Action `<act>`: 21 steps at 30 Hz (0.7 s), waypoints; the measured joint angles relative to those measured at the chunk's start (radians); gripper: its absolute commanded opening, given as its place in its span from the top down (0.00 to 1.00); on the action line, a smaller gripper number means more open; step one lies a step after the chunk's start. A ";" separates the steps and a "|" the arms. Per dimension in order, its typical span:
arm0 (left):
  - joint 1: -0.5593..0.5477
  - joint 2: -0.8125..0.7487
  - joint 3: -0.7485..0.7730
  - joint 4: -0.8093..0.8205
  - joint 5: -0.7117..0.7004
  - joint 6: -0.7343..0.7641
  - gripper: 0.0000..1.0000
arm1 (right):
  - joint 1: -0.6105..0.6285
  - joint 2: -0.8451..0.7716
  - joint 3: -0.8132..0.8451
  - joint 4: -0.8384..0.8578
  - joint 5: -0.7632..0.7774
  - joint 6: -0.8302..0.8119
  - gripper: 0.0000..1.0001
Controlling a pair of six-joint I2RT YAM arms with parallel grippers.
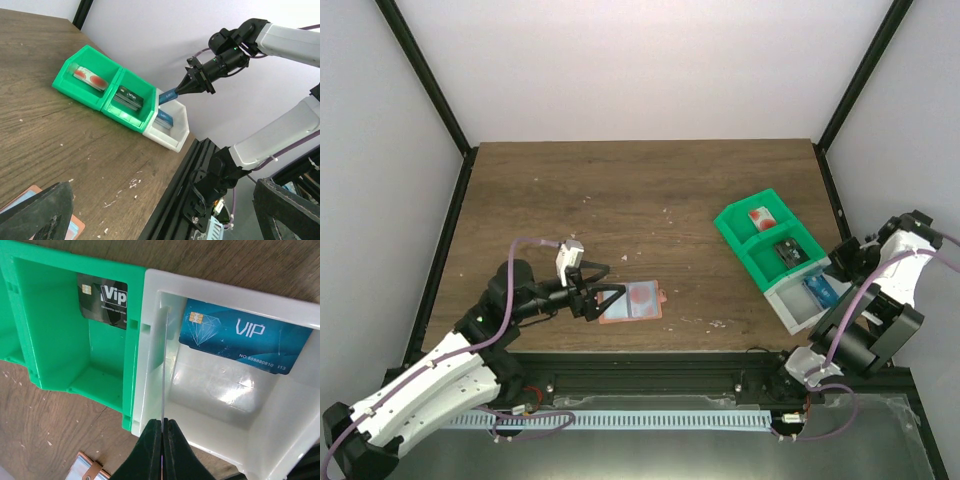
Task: Take the credit cards out of the card holder
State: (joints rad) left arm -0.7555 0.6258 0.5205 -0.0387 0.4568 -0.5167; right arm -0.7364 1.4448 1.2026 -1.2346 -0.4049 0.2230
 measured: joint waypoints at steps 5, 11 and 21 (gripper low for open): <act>0.000 0.015 -0.001 0.000 0.000 0.000 0.00 | 0.000 0.016 -0.034 0.034 -0.013 -0.005 0.99; 0.000 0.023 -0.001 0.000 0.000 0.000 0.00 | 0.000 0.052 -0.034 0.058 0.010 -0.010 0.95; 0.000 0.037 -0.001 -0.001 0.000 0.000 0.00 | 0.000 0.093 -0.040 0.098 0.050 -0.028 0.89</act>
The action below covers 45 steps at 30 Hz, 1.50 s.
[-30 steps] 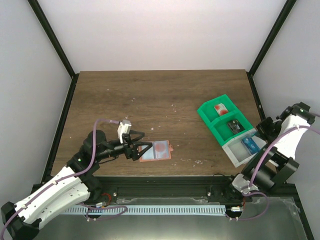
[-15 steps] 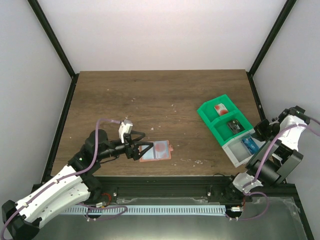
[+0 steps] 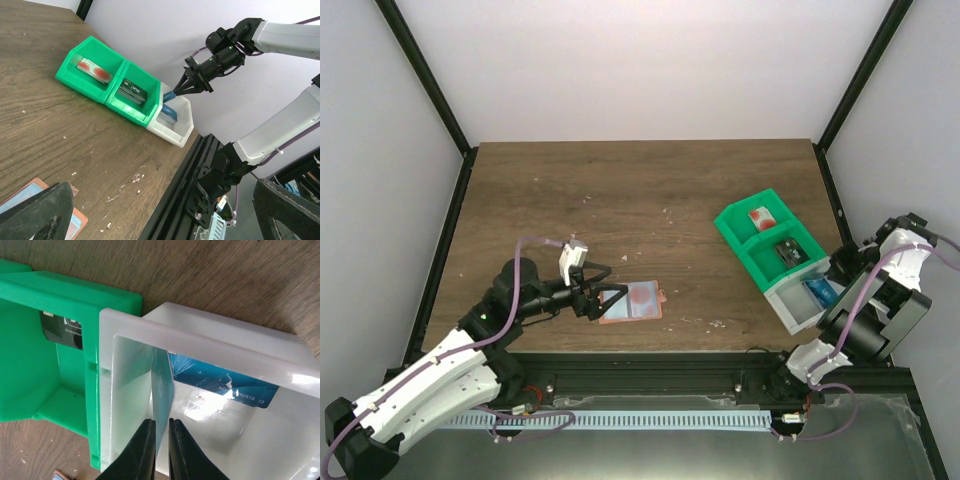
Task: Take the credit cards out of the card holder
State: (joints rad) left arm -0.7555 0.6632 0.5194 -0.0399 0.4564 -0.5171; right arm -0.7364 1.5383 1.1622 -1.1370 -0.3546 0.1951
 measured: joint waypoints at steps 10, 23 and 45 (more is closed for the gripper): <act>0.000 0.003 0.000 0.000 0.000 0.000 0.00 | 0.000 0.027 0.019 -0.005 0.087 0.014 0.88; 0.000 -0.001 -0.001 0.000 0.000 0.000 0.00 | 0.033 0.043 0.139 -0.025 0.094 0.271 0.90; 0.000 -0.004 -0.013 0.001 0.016 -0.003 0.00 | 0.156 -0.119 -0.051 0.097 0.054 0.540 1.00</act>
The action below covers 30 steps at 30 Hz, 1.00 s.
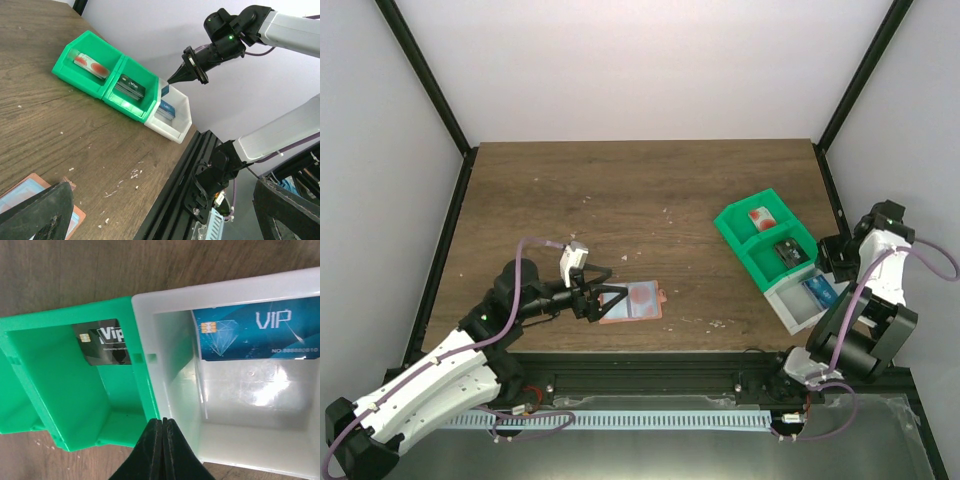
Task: Take the credit cards out of the card holder
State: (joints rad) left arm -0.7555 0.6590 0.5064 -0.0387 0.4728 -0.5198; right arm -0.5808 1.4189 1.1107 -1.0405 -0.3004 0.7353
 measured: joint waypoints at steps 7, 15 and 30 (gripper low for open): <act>0.000 -0.002 -0.001 0.000 0.000 0.000 0.00 | 0.000 -0.040 -0.053 0.032 0.041 0.020 1.00; 0.000 -0.009 -0.005 0.000 0.002 -0.001 0.00 | 0.000 -0.040 -0.086 0.040 0.095 0.026 0.99; 0.000 -0.022 -0.011 0.000 0.003 -0.002 0.00 | 0.000 -0.023 0.009 -0.013 0.245 -0.001 0.99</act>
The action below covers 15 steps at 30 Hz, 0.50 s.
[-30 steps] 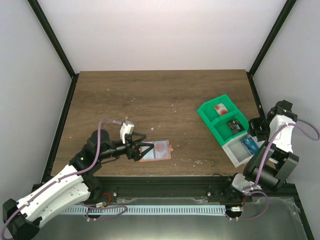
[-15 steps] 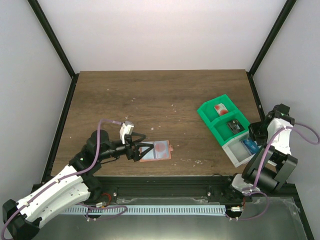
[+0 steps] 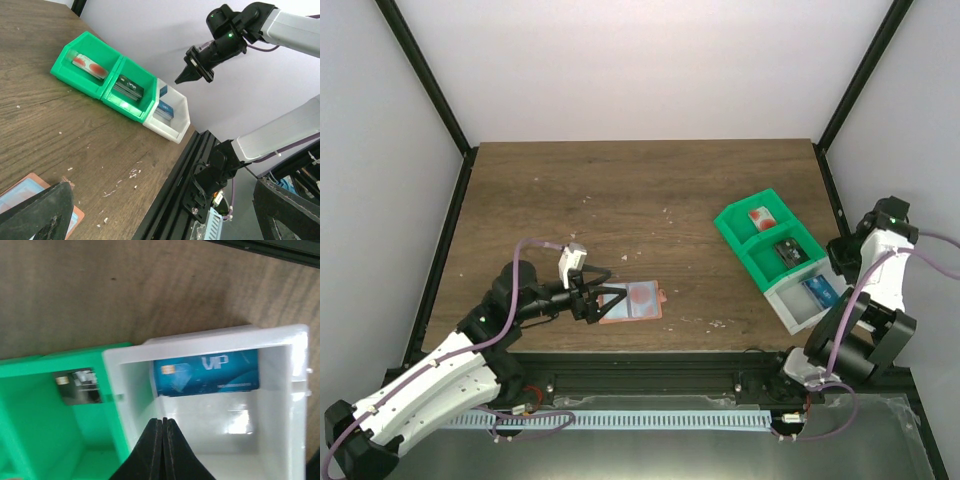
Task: Take the credit cards out of the card holder
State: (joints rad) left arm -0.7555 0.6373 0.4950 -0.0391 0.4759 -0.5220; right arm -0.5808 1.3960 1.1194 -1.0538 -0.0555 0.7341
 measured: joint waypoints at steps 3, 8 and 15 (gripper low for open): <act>0.000 0.000 0.000 0.000 0.000 0.000 0.00 | 0.000 -0.036 0.006 0.023 -0.059 0.008 1.00; 0.000 0.000 -0.001 0.000 0.003 -0.001 0.00 | 0.001 -0.110 -0.055 0.087 -0.165 0.042 1.00; -0.002 0.002 -0.006 0.001 0.008 -0.002 0.00 | 0.002 -0.111 -0.122 0.145 -0.245 0.065 0.99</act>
State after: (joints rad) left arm -0.7574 0.6395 0.4892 -0.0380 0.4835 -0.5236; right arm -0.5789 1.2854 0.9977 -0.9092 -0.3004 0.7990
